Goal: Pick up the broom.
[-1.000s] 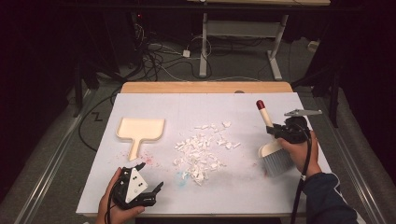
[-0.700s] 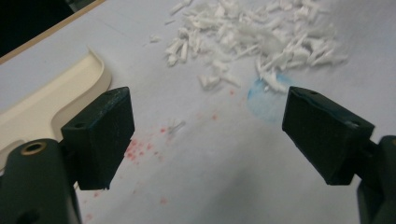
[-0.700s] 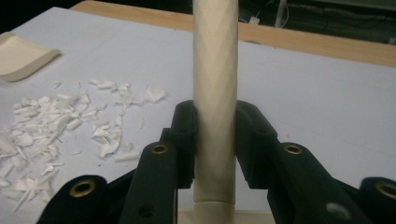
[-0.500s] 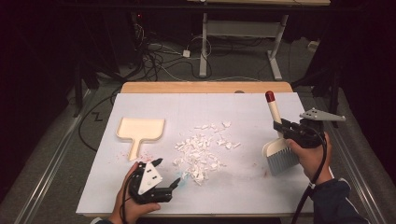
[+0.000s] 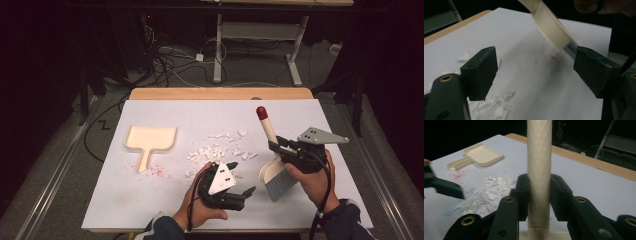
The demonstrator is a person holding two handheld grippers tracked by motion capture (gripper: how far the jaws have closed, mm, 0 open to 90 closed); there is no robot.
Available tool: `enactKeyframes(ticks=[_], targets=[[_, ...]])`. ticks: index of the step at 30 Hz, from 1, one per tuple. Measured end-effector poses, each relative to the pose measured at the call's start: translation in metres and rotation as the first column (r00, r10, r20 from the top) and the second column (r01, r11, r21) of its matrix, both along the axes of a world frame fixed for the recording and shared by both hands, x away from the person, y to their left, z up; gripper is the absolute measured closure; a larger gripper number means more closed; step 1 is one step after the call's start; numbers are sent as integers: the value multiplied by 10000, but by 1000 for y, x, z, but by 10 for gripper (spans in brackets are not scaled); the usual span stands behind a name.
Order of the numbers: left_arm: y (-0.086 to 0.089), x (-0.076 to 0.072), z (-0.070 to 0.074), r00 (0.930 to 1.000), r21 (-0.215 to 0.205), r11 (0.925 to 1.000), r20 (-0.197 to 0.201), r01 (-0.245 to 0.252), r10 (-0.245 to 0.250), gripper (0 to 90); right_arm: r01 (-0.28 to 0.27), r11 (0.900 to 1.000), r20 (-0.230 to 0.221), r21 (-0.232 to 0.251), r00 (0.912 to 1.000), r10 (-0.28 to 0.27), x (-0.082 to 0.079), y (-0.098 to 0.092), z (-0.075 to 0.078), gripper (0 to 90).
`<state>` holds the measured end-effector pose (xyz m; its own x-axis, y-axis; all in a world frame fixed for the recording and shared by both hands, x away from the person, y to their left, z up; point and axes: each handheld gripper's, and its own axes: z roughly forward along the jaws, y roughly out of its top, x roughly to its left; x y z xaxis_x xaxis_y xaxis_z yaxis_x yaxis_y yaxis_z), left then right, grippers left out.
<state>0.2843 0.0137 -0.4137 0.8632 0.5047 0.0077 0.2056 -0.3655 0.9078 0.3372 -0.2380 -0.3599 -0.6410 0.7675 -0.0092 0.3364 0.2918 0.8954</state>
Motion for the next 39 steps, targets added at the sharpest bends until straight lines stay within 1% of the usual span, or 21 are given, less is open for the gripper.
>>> enactKeyframes(ticks=[2,3,4,5,11,12,14,15,19,23,24,25,26,28,30,31,34,35,37,38,39], targets=[[-9,5,-2,9993,-334,9994,-336,121,-132,198,-118,9999,148,-2,9998,118,-6,7,0,715],[-13,7,-3,9985,-563,9982,-502,184,-212,159,-206,9997,197,-105,9996,208,-9,11,1,714],[-16,8,-3,9978,-674,9977,-652,65,-109,233,-162,9997,472,-178,9987,170,-15,16,2,714],[-20,10,-5,9945,-1043,9941,-967,296,-398,221,-327,9992,454,-217,9984,337,-17,18,3,714],[-28,8,-8,9947,-845,9962,-988,201,-285,230,-406,9988,710,-260,9966,423,-24,25,3,714],[-26,11,-10,9936,-943,9955,-1125,30,-137,295,-542,9981,711,-304,9959,563,-26,27,4,714],[-24,12,-11,9925,-1058,9944,-1210,57,-186,327,-531,9982,773,-278,9955,551,-28,28,4,714],[-19,16,-12,9876,-1319,9900,-1410,503,-690,425,-709,9968,804,-382,9940,738,-31,32,5,714],[-14,16,-11,9896,-1232,9918,-1343,354,-520,586,-748,9963,979,-420,9921,786,-38,34,6,713],[-3,20,-10,9885,-1157,9930,-1458,223,-392,641,-948,9945,1064,-448,9894,991,-40,32,10,709],[-1,20,-9,9898,-1020,9945,-1371,240,-379,649,-1130,9928,1078,-393,9873,1167,-41,30,11,706],[1,18,-6,9919,-650,9970,-1169,421,-495,650,-1611,9840,1085,-762,9797,1688,-40,28,14,691],[1,18,-6,9919,-650,9970,-1169,421,-495,650,-1611,9840,1085,-762,9797,1688,-40,28,14,691],[5,17,-2,9923,-370,9966,-968,737,-769,650,-2235,9704,886,-919,9688,2315,-39,22,17,659],[9,17,0,9906,-80,9943,-864,1062,-1065,651,-2684,9545,702,-1302,9577,2789,-38,16,19,563],[14,15,2,9876,142,9903,-772,1385,-1370,650,-3193,9336,463,-1626,9427,3305,-38,10,18,458],[20,13,2,9830,272,9845,-664,1735,-1714,650,-4294,8764,-128,-2179,8992,4374,-37,5,11,380],[23,12,2,9795,351,9803,-606,1944,-1921,650,-4294,8764,-128,-2179,8992,4374,-37,5,11,380],[28,10,1,9696,458,9697,-595,2400,-2372,650,-4870,8399,-535,-2395,8704,4894,-38,5,3,359],[32,7,-1,9633,642,9621,-611,2650,-2612,649,-5441,7983,-954,-2580,8366,5394,-39,8,-5,344],[32,7,-1,9633,642,9621,-611,2650,-2612,650,-5441,7983,-954,-2580,8366,5394,-39,8,-5,344]])
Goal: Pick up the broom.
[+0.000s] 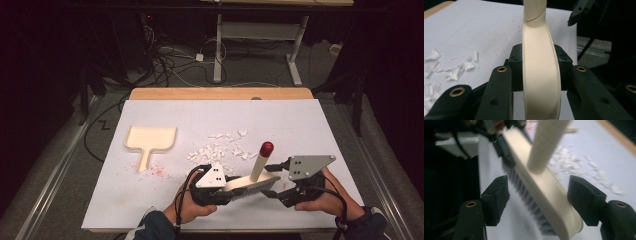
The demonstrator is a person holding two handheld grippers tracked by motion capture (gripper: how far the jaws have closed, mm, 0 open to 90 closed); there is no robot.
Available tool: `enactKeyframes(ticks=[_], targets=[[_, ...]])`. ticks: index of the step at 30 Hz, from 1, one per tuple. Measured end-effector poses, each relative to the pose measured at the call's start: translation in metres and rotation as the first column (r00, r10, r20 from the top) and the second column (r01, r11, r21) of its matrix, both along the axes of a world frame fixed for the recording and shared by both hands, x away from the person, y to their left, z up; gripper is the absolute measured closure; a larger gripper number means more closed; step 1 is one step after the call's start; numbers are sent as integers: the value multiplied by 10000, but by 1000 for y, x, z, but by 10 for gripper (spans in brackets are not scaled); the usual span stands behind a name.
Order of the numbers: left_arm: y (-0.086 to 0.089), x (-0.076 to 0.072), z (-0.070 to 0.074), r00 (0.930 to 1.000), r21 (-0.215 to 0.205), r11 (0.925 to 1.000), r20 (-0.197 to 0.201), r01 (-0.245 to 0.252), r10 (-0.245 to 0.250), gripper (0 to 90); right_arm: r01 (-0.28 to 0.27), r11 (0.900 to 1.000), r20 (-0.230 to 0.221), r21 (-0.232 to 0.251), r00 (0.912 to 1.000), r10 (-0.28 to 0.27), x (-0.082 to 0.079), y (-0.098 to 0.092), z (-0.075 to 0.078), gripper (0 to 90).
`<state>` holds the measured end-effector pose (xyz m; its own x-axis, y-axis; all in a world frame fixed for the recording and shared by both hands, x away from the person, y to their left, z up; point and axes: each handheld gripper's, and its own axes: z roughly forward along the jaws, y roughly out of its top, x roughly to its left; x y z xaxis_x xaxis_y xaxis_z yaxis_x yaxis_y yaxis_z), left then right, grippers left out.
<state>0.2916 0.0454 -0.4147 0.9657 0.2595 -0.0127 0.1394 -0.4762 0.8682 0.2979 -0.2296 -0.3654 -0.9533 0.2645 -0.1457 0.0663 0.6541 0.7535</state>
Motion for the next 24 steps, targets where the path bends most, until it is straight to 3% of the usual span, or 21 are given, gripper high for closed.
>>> enactKeyframes(ticks=[3,5,6,10,12,14,19,21,24], targets=[[3,-2,-3,9987,231,9985,-60,504,-503,649,-649,9968,-366,-468,9973,633,-1,9,-11,355],[5,-3,-3,9975,319,9970,-68,702,-700,648,-591,9954,-168,-749,9982,580,1,16,-18,371],[6,-3,-2,9971,217,9969,-81,757,-756,649,-755,9940,-475,-789,9963,719,3,18,-22,387],[12,-4,0,9931,-96,9932,-100,1163,-1164,648,-1300,9874,-895,-905,9885,1219,4,25,-32,470],[13,-4,0,9931,-99,9931,-106,1169,-1170,648,-1316,9871,-888,-914,9884,1235,4,26,-34,502],[13,-2,-1,9923,-218,9922,-172,1227,-1231,640,-1500,9879,-1161,-398,9827,1445,9,26,-37,565],[16,5,-4,9929,-561,9921,-329,1119,-1139,570,-1573,9870,-1524,-327,9768,1506,7,29,-40,647],[15,4,-4,9959,-376,9952,-106,899,-903,523,-1693,9840,-1565,-549,9748,1590,6,32,-42,672],[16,4,-6,9980,-293,9976,-23,624,-625,458,-1452,9856,-1496,-864,9800,1313,4,36,-44,678]])
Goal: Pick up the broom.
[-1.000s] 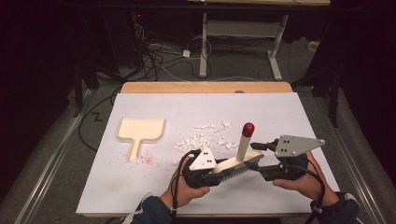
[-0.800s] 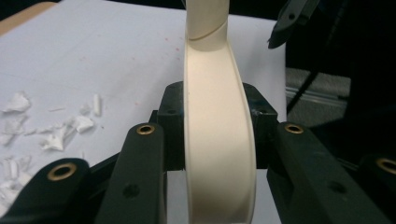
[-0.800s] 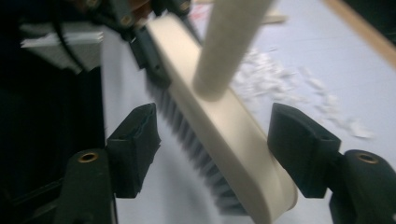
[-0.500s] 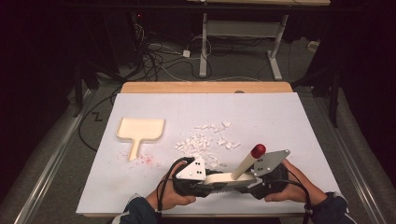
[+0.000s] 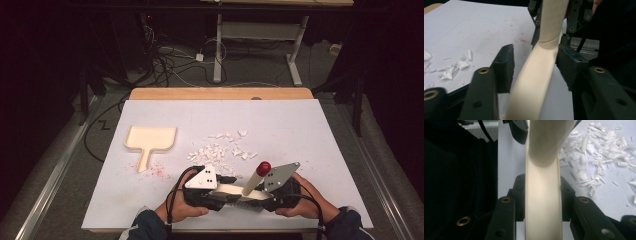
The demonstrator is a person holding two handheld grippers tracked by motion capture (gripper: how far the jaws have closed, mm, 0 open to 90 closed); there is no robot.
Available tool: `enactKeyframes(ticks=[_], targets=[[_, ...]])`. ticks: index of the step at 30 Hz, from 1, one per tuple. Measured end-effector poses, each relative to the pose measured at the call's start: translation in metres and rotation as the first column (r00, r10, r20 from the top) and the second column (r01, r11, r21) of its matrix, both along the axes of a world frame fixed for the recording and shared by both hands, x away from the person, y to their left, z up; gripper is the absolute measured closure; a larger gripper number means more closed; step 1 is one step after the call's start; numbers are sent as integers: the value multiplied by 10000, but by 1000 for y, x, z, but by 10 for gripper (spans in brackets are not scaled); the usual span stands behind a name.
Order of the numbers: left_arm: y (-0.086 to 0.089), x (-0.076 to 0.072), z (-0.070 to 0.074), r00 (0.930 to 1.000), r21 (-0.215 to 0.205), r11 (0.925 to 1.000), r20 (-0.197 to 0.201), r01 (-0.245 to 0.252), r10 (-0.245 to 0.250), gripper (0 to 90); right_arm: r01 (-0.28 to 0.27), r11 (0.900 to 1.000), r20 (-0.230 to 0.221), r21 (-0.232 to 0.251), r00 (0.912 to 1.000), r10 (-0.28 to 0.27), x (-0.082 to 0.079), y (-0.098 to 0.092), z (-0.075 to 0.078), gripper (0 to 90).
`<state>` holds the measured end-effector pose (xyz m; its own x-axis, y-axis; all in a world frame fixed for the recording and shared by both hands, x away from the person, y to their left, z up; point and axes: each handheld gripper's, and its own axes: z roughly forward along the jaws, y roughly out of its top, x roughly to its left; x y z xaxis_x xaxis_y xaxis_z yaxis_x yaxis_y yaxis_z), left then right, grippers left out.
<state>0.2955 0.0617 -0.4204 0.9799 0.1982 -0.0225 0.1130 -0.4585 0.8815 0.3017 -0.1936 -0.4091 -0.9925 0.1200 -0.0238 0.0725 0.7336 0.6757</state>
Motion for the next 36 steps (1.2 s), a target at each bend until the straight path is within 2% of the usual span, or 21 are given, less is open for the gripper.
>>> enactKeyframes(ticks=[1,4,5,7,10,11,12,13,15,18,21,22,24,25,26,27,28,31,33,35,36], targets=[[0,0,0,9997,124,9997,131,-190,188,423,-193,9998,222,-88,9996,195,1,0,0,678],[3,0,1,9944,164,9954,491,-942,933,307,111,9999,135,-21,9998,-111,1,-1,2,678],[7,0,4,9855,203,9878,739,-1544,1526,226,450,9988,113,166,9989,-452,2,-5,5,678],[11,-1,6,9804,190,9836,871,-1792,1769,180,620,9977,178,263,9979,-625,3,-8,7,678],[28,-7,10,9579,221,9682,1530,-2493,2431,158,1399,9889,250,504,9897,-1413,7,-21,14,678],[36,-10,11,9455,239,9592,1768,-2818,2734,157,1570,9857,339,610,9867,-1592,9,-24,16,678],[45,-13,12,9297,191,9474,1997,-3193,3093,157,2149,9732,492,820,9744,-2193,13,-35,23,678],[54,-15,12,9148,156,9359,2175,-3518,3403,157,2149,9732,492,820,9744,-2193,13,-35,23,678],[73,-19,11,8856,217,9108,2442,-4123,3951,157,2767,9563,748,945,9559,-2840,17,-47,29,678],[101,-25,6,8296,219,8585,2709,-5123,4882,157,3744,9206,1025,1106,9171,-3853,24,-65,34,678],[123,-30,-4,7840,590,8088,2964,-5851,5455,157,4466,8877,1362,1120,8780,-4589,31,-81,38,678],[129,-32,-9,7748,721,7959,2969,-6011,5582,158,4712,8743,1424,1162,8633,-4842,33,-86,40,678],[139,-37,-17,7654,921,7784,2852,-6210,5769,158,5136,8490,1518,1239,8357,-5277,35,-95,42,678],[142,-39,-22,7545,1162,7626,2992,-6364,5841,158,5479,8281,1845,1189,8073,-5606,37,-102,44,678],[144,-42,-27,7477,1313,7511,3023,-6470,5913,157,5651,8164,1949,1192,7929,-5773,38,-105,45,678],[146,-43,-31,7439,1321,7466,3020,-6520,5962,157,5651,8164,1949,1192,7929,-5773,38,-105,45,678],[148,-45,-34,7421,1336,7426,2921,-6563,6033,157,5786,8061,2015,1242,7808,-5914,40,-109,44,678],[149,-50,-41,7402,1524,7336,2844,-6623,6093,157,6169,7769,2105,1256,7487,-6286,45,-117,43,678],[149,-51,-42,7490,1429,7441,2702,-6526,6050,157,6453,7540,2479,1229,7157,-6530,47,-120,41,678],[148,-51,-43,7509,1394,7465,2646,-6506,6050,158,6671,7365,3082,1117,6813,-6639,50,-119,39,678],[147,-50,-44,7527,1442,7470,2647,-6490,6028,158,6745,7319,3150,970,6767,-6654,53,-119,37,678]])
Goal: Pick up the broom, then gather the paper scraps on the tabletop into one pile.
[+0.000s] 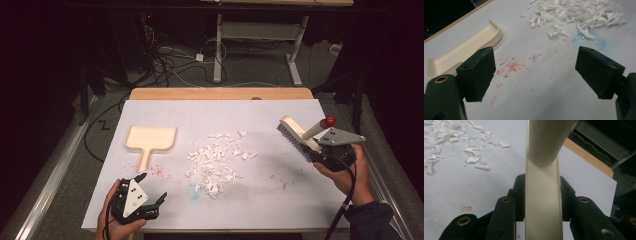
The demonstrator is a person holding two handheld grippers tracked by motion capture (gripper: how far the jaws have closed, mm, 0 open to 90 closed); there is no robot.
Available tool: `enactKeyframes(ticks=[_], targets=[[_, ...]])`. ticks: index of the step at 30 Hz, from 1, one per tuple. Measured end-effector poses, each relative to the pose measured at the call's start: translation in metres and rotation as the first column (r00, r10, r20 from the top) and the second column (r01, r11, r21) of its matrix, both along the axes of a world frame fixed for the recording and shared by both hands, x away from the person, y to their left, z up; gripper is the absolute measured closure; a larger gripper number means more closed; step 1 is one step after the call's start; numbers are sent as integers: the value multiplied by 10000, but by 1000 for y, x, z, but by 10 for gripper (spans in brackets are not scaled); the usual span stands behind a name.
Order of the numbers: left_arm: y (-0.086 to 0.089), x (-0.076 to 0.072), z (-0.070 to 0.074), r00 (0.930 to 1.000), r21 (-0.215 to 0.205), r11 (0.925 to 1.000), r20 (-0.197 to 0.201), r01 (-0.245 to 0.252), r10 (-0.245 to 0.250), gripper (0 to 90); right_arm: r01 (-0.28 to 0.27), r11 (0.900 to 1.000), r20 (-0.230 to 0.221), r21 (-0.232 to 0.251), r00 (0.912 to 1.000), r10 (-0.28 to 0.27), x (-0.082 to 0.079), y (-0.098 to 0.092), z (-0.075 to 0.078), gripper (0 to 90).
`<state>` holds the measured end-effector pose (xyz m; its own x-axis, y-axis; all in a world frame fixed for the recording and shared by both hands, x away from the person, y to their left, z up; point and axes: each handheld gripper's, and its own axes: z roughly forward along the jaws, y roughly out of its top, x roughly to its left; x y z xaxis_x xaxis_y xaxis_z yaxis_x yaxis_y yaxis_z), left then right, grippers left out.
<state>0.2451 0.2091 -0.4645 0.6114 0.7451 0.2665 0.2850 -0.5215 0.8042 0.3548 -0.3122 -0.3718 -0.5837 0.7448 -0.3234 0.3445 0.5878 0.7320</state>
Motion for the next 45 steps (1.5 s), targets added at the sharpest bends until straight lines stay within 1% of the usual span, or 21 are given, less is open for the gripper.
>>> enactKeyframes(ticks=[2,4,5,6,7,8,11,12,14,19,24,28,33,36,37,40,42,43,45], targets=[[-1,1,-2,9999,135,9999,-104,62,-61,158,64,10000,-49,39,10000,-64,5,1,-4,678],[-2,2,-4,9998,246,9997,-184,82,-77,158,118,9999,-118,-61,9999,-118,10,2,-8,678],[-3,2,-5,9995,220,9997,-325,64,-57,157,209,9997,-101,-101,9997,-210,12,3,-10,678],[-3,3,-5,9997,287,9996,-246,85,-78,158,216,9997,-127,-76,9997,-217,14,3,-10,679],[-3,4,-6,9996,282,9996,-281,71,-64,158,243,9997,-145,-40,9996,-243,16,3,-11,679],[-3,4,-6,9995,239,9997,-325,65,-57,158,280,9996,-72,-30,9996,-280,18,4,-11,679],[-4,5,-8,9993,330,9994,-366,60,-48,158,333,9994,-101,79,9994,-333,25,6,-13,679],[-5,4,-8,9989,335,9994,-466,76,-61,158,325,9995,-114,64,9994,-324,26,7,-14,678],[-7,4,-8,9989,371,9993,-451,106,-89,158,327,9994,-211,64,9992,-326,28,8,-15,678],[-9,7,-9,9986,455,9988,-504,168,-145,158,502,9985,-140,215,9987,-499,32,8,-16,678],[-10,6,-10,9985,631,9977,-508,250,-218,157,501,9986,-316,182,9983,-496,36,10,-19,678],[-8,6,-10,9985,611,9980,-516,188,-156,158,508,9986,-359,119,9981,-503,37,11,-20,678],[-9,5,-10,9986,649,9977,-498,198,-166,157,440,9990,-300,43,9986,-438,39,15,-19,678],[-11,4,-10,9984,761,9968,-525,228,-189,157,390,9991,-252,-148,9989,-393,43,21,-20,678],[-11,4,-11,9983,738,9970,-539,250,-210,157,422,9988,-259,-228,9987,-428,44,24,-20,678],[-11,6,-10,9982,737,9970,-571,249,-207,157,269,9992,-234,-299,9993,-276,48,29,-20,678],[-11,6,-10,9982,657,9975,-573,242,-204,158,258,9992,-313,-316,9992,-268,52,33,-20,678],[-11,7,-10,9981,660,9975,-587,241,-202,157,285,9990,-272,-346,9992,-294,55,35,-21,678],[-11,7,-11,9978,661,9975,-637,231,-189,157,195,9983,-283,-545,9994,-211,61,41,-21,678]])
